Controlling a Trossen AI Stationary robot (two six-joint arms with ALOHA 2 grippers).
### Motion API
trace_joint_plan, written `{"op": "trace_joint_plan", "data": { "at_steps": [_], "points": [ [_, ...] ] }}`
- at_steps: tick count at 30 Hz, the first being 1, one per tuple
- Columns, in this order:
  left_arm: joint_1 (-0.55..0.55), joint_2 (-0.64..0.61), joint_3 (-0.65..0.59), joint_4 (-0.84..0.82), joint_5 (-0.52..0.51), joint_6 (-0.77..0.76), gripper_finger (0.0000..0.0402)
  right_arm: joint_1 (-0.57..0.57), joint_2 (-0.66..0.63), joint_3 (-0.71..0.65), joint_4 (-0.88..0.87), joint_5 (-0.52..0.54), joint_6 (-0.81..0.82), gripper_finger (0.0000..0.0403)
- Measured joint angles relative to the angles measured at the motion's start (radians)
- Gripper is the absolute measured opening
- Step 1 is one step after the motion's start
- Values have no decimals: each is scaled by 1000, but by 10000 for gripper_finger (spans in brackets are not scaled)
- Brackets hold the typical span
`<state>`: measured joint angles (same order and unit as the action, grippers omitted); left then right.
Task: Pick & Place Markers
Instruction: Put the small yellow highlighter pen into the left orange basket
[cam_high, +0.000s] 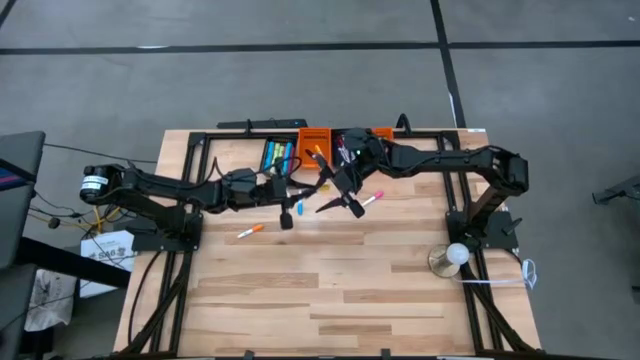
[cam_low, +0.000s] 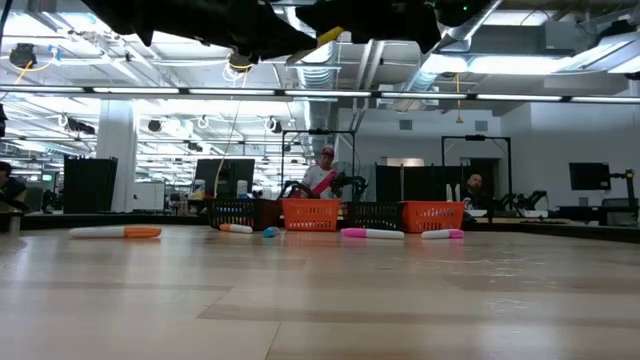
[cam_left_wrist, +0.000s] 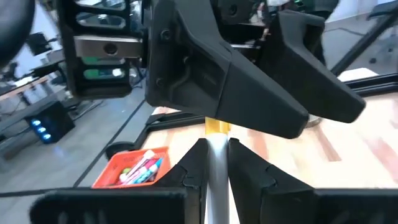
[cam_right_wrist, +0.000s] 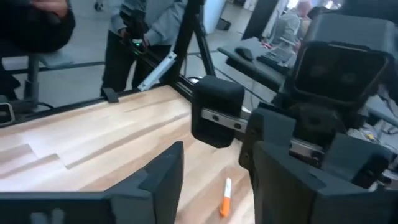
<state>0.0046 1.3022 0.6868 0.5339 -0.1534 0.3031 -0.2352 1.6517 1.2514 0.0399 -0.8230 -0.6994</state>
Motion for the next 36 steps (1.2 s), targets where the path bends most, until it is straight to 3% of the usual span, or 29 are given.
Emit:
{"op": "trace_joint_plan", "data": {
  "at_steps": [10,12,20,26,36],
  "points": [
    [-2,2,-2,-3,6,-3,49,-5,4,1,7,16,-3,23],
    [0,2,-3,3,1,0,49,-9,4,2,1,10,0,7],
    [-1,1,-2,10,4,0,55,-7,5,1,-5,11,3,2],
    [-1,1,-2,8,4,0,56,-17,-19,0,-28,25,0,23],
    [10,0,-15,7,4,0,55,-87,-189,0,-252,66,-19,122]
  ]
}}
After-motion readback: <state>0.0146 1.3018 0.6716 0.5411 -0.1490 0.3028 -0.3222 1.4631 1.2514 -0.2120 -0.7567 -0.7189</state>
